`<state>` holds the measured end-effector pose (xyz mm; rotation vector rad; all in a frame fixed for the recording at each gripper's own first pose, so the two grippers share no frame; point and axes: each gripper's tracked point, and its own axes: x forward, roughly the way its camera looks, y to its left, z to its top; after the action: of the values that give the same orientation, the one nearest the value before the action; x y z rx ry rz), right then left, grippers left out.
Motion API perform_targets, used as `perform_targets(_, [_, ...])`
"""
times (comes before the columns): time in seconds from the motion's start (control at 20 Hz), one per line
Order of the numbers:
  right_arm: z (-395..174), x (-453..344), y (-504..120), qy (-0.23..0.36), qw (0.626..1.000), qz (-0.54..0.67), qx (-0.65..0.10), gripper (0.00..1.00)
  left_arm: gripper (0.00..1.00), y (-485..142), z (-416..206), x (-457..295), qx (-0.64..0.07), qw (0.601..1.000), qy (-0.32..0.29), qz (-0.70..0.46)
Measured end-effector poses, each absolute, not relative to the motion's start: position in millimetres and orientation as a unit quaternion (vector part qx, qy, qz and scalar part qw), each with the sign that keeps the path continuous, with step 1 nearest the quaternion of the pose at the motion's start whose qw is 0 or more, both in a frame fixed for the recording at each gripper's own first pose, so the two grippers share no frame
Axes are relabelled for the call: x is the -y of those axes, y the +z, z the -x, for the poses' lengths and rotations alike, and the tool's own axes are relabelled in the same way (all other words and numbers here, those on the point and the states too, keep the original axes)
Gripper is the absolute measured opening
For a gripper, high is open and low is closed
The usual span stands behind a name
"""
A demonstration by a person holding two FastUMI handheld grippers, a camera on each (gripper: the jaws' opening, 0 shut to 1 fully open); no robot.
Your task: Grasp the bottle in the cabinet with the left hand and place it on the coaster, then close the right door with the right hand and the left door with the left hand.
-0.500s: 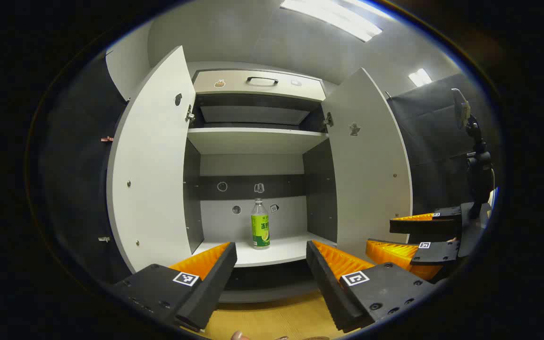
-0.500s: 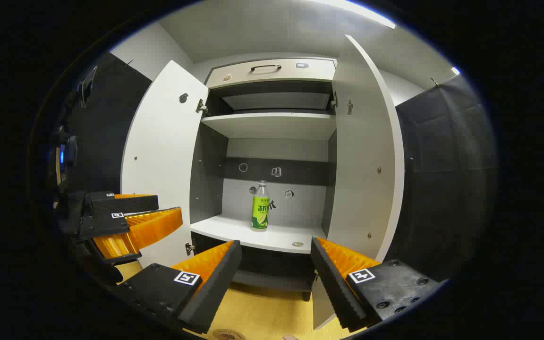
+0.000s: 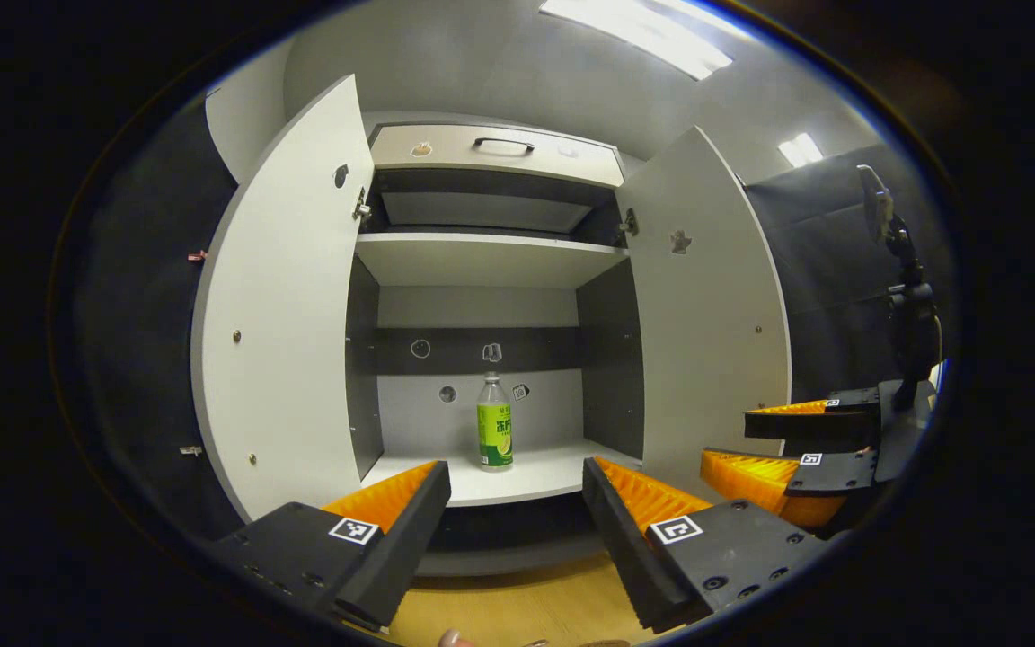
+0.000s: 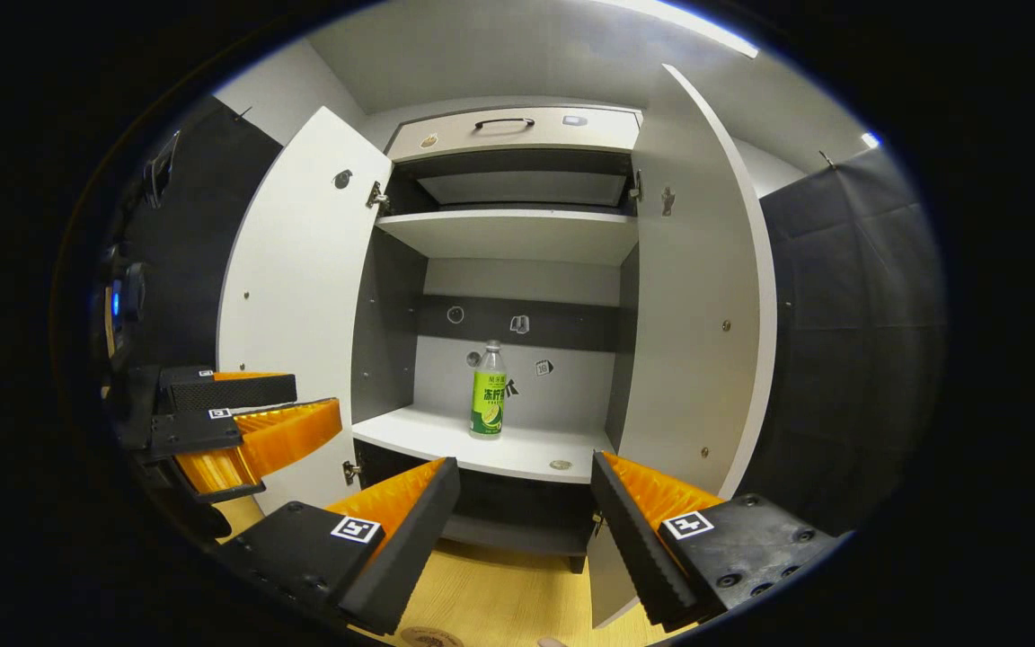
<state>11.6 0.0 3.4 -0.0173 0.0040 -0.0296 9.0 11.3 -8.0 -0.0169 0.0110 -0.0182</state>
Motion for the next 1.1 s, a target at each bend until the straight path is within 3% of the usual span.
perform_targets(0.45, [-23,9,46,-0.05,0.997,0.036,0.052,0.94,0.94,-3,-28,-22,-0.003,1.0,-0.02,0.015])
perform_targets(0.5, [-23,11,47,-0.051,0.997,0.039,0.052,0.98,0.94,-3,-33,-22,-0.003,1.0,-0.018,0.014])
perform_targets(1.1, [-64,16,32,0.009,0.999,0.022,0.043,0.98,0.94,-2,-148,-34,0.021,1.0,0.016,0.013])
